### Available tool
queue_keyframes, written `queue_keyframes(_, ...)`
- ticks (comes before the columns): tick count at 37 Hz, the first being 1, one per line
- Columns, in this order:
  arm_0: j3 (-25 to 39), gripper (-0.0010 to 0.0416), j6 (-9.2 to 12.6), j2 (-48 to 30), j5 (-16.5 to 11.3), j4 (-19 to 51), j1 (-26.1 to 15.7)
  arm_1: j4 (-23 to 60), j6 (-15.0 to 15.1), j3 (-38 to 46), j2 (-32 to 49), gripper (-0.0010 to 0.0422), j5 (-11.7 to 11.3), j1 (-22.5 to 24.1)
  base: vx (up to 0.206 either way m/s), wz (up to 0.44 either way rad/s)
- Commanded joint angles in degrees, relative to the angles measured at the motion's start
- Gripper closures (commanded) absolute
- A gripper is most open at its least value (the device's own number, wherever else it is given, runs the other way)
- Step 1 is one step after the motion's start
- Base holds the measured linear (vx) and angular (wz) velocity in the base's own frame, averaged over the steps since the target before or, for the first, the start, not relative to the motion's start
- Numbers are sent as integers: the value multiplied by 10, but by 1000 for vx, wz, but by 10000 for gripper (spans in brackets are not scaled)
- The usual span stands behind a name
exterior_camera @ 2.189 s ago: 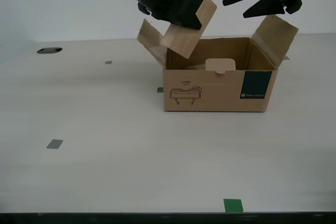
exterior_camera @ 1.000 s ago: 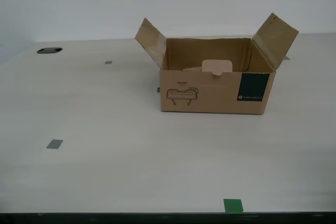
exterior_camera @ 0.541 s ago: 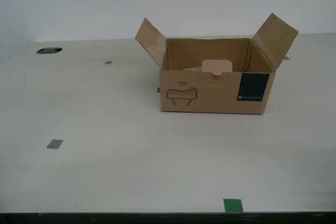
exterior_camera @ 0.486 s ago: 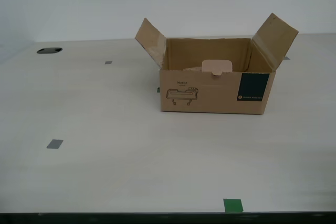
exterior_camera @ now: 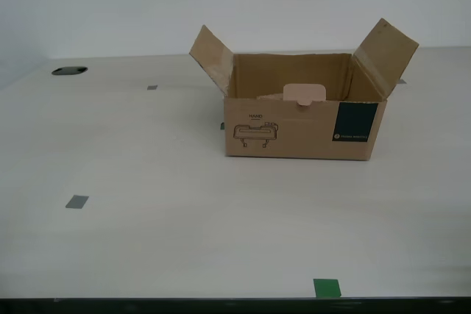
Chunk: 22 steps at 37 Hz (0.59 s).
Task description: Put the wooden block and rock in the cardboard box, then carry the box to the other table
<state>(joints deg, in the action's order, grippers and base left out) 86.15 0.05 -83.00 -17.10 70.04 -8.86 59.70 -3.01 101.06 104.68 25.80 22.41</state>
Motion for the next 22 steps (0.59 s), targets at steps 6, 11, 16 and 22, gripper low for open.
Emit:
queue_keyframes(6,0,19,1,0,8,9,31,11,10,-7,0,112,3,-16,0,0)
queue_keyframes(11,-13,19,17,-1,8,7,40,7,3,-42,0,112,3,-15,0,0)
queue_keyframes(16,-47,19,20,-1,8,-8,40,-46,-17,-102,0,112,3,-15,0,0)
queue_keyframes(22,-104,19,43,-1,7,-57,40,-99,-46,-149,0,112,3,-15,0,0)
